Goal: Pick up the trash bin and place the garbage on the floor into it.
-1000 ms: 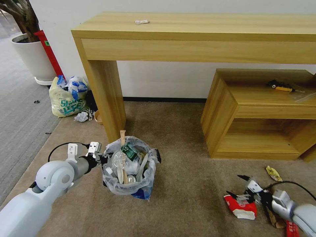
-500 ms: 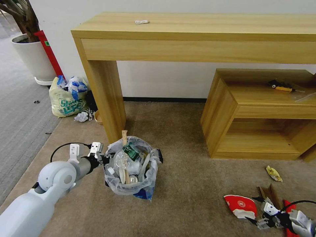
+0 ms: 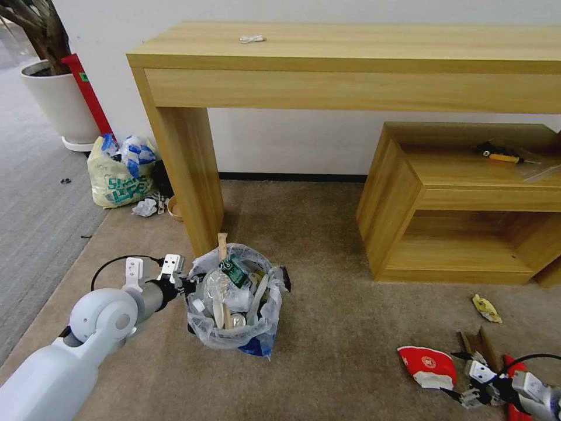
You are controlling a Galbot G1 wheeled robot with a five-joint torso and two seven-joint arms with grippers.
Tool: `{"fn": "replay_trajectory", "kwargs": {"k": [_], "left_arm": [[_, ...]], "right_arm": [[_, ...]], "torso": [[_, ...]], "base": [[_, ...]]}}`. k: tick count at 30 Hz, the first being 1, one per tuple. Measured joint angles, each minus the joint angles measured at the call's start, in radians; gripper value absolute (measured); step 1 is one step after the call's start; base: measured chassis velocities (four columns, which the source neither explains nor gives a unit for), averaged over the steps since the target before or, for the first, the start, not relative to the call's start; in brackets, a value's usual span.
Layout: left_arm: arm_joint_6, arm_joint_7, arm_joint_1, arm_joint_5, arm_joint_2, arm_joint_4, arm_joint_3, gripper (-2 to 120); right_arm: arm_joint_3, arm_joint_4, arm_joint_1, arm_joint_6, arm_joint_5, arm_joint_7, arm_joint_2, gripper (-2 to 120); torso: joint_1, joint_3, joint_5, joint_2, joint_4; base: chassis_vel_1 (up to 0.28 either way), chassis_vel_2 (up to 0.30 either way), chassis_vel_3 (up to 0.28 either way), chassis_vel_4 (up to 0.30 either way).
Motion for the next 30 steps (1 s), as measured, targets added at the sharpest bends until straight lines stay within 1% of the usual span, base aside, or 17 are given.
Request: {"fn": "replay_trajectory", "kwargs": {"k": [5, 8, 12, 14, 15, 19, 20, 23, 24, 26, 27, 28, 30], "left_arm": [[0.000, -0.001, 0.001, -0.001, 0.001, -0.001, 0.000, 0], [0.000, -0.007, 0.001, -0.004, 0.002, -0.004, 0.001, 0], [0.000, -0.014, 0.001, -0.009, 0.002, -0.006, 0.001, 0], [0.000, -0.018, 0.002, -0.011, 0.000, -0.010, 0.002, 0], [0.000, -0.018, 0.002, -0.011, 0.000, -0.010, 0.002, 0], [0.000, -0.021, 0.005, -0.011, 0.000, -0.012, -0.001, 0], [0.000, -0.021, 0.005, -0.011, 0.000, -0.012, -0.001, 0], [0.000, -0.023, 0.005, -0.012, 0.000, -0.013, -0.002, 0], [0.000, -0.023, 0.005, -0.012, 0.000, -0.013, -0.002, 0], [0.000, -0.024, 0.005, -0.012, -0.002, -0.013, -0.002, 0], [0.000, -0.025, 0.005, -0.013, -0.002, -0.014, -0.001, 0], [0.000, -0.025, 0.005, -0.013, -0.002, -0.014, -0.001, 0], [0.000, -0.026, 0.005, -0.013, -0.002, -0.014, 0.000, 0]], "right_arm": [[-0.023, -0.027, 0.038, 0.000, -0.012, 0.000, 0.014, 100], [-0.070, -0.069, 0.097, 0.011, -0.041, 0.002, 0.033, 98], [-0.088, -0.077, 0.117, 0.011, -0.048, 0.003, 0.037, 95], [-0.103, -0.082, 0.134, 0.008, -0.050, 0.004, 0.038, 87], [-0.103, -0.082, 0.134, 0.008, -0.050, 0.004, 0.038, 87], [-0.118, -0.093, 0.147, 0.001, -0.059, 0.005, 0.038, 68], [-0.118, -0.093, 0.147, 0.001, -0.059, 0.005, 0.038, 68], [-0.126, -0.104, 0.150, -0.003, -0.063, 0.004, 0.038, 53], [-0.126, -0.104, 0.150, -0.003, -0.063, 0.004, 0.038, 53], [-0.127, -0.110, 0.154, -0.003, -0.068, 0.006, 0.044, 43], [-0.127, -0.110, 0.155, -0.003, -0.069, 0.009, 0.047, 41], [-0.127, -0.110, 0.155, -0.003, -0.069, 0.009, 0.047, 41], [-0.127, -0.109, 0.156, -0.004, -0.070, 0.017, 0.053, 30]], "torso": [[0.000, 0.000, 0.0000, 0.000, 0.0000], [0.000, 0.000, 0.0005, 0.000, 0.0001], [0.000, 0.000, 0.0000, 0.000, 0.0001], [0.000, 0.000, 0.0001, 0.000, 0.0002], [0.000, 0.000, 0.0001, 0.000, 0.0002], [0.000, 0.000, 0.0000, 0.000, 0.0001], [0.000, 0.000, 0.0000, 0.000, 0.0001], [0.000, 0.000, 0.0000, 0.000, 0.0001], [0.000, 0.000, 0.0000, 0.000, 0.0001], [0.000, 0.000, 0.0000, 0.000, 0.0000], [0.000, 0.000, 0.0001, 0.000, 0.0000], [0.000, 0.000, 0.0001, 0.000, 0.0000], [0.000, 0.000, 0.0000, 0.000, 0.0001]], "base": [[0.000, 0.000, 0.000, 0.000], [0.000, 0.000, 0.000, 0.000], [0.000, 0.000, 0.000, 0.000], [0.000, 0.000, 0.000, 0.000], [0.000, 0.000, 0.000, 0.000], [0.000, 0.000, 0.000, 0.000], [0.000, 0.000, 0.000, 0.000], [0.000, 0.000, 0.000, 0.000], [0.000, 0.000, 0.000, 0.000], [0.000, 0.000, 0.000, 0.000], [0.000, 0.000, 0.000, 0.000], [0.000, 0.000, 0.000, 0.000], [0.000, 0.000, 0.000, 0.000]]}}
